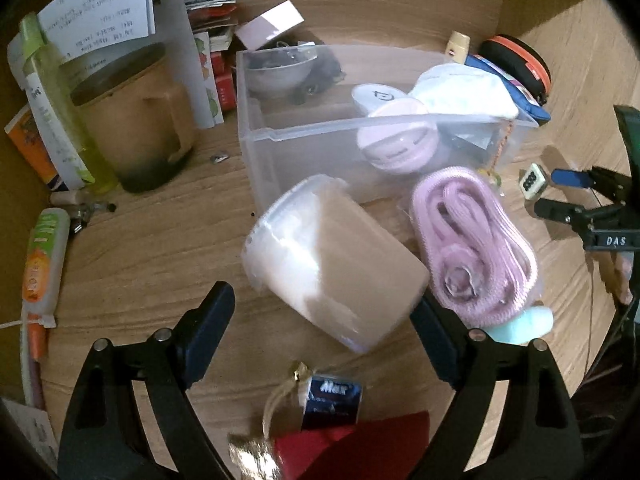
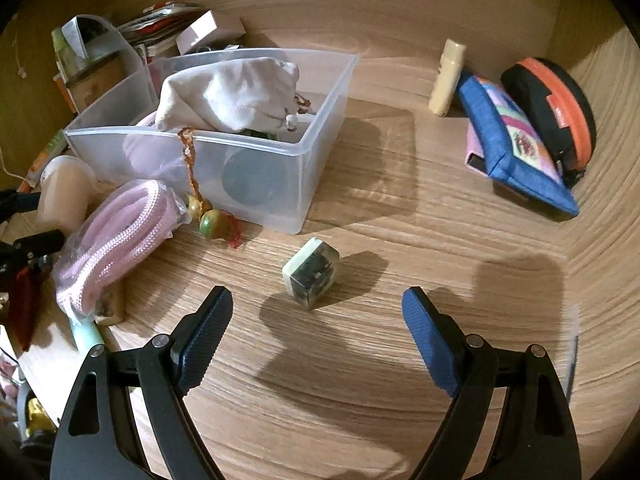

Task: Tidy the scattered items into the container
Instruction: 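Withdraw both tools toward the frosted cylinder container and the small clear cube, then grasp the large frosted cylinder with the left tool while the right tool grasps the clear cube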

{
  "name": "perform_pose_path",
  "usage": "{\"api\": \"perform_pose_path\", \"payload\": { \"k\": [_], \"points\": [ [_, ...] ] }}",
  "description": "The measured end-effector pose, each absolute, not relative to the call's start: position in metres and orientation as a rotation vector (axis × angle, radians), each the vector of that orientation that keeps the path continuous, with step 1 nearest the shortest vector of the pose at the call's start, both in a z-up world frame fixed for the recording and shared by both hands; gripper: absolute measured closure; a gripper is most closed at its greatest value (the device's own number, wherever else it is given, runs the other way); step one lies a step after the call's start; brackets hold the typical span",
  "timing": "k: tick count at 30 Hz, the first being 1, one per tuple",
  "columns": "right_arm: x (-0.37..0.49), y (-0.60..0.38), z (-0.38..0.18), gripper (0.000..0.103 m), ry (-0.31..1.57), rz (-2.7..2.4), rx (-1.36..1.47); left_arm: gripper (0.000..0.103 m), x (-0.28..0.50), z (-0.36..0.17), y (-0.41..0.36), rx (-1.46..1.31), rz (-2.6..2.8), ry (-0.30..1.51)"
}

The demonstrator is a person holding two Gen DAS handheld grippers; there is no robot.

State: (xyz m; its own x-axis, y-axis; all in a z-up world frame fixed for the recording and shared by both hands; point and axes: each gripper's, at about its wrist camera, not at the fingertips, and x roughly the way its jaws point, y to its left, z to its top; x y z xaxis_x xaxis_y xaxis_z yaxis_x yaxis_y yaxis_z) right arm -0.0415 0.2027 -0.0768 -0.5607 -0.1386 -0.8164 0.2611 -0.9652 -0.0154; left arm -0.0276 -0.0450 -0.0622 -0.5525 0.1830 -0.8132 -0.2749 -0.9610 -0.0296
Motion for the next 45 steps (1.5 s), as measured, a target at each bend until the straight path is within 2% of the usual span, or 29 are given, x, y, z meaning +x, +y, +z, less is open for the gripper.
{"api": "perform_pose_path", "payload": {
  "k": [9,12,14,24,26,30,31,45],
  "points": [
    [-0.044,0.194,-0.078,0.027,0.188,-2.546,1.331,0.015,-0.038,-0.058,-0.038,-1.298,2.537,0.128],
    [-0.046,0.192,-0.078,0.028,0.193,-2.537,1.324,0.021,-0.042,-0.056,-0.032,-1.284,2.548,0.142],
    [-0.047,0.192,-0.078,0.034,0.201,-2.531,1.324,0.024,-0.045,-0.056,-0.031,-1.274,2.554,0.148],
    [-0.058,0.192,-0.084,0.050,0.206,-2.489,1.349,0.029,-0.034,-0.053,-0.032,-1.234,2.586,0.191],
    [-0.059,0.193,-0.084,0.060,0.206,-2.491,1.348,0.030,-0.033,-0.051,-0.036,-1.233,2.618,0.161],
    [-0.062,0.193,-0.084,0.072,0.205,-2.495,1.349,0.033,-0.032,-0.045,-0.046,-1.220,2.695,0.107],
    [-0.062,0.193,-0.084,0.079,0.207,-2.499,1.348,0.034,-0.032,-0.044,-0.049,-1.220,2.700,0.093],
    [-0.049,0.196,-0.059,0.079,0.155,-2.535,1.257,0.034,-0.024,-0.031,-0.057,-1.132,2.792,-0.008]
  ]
}}
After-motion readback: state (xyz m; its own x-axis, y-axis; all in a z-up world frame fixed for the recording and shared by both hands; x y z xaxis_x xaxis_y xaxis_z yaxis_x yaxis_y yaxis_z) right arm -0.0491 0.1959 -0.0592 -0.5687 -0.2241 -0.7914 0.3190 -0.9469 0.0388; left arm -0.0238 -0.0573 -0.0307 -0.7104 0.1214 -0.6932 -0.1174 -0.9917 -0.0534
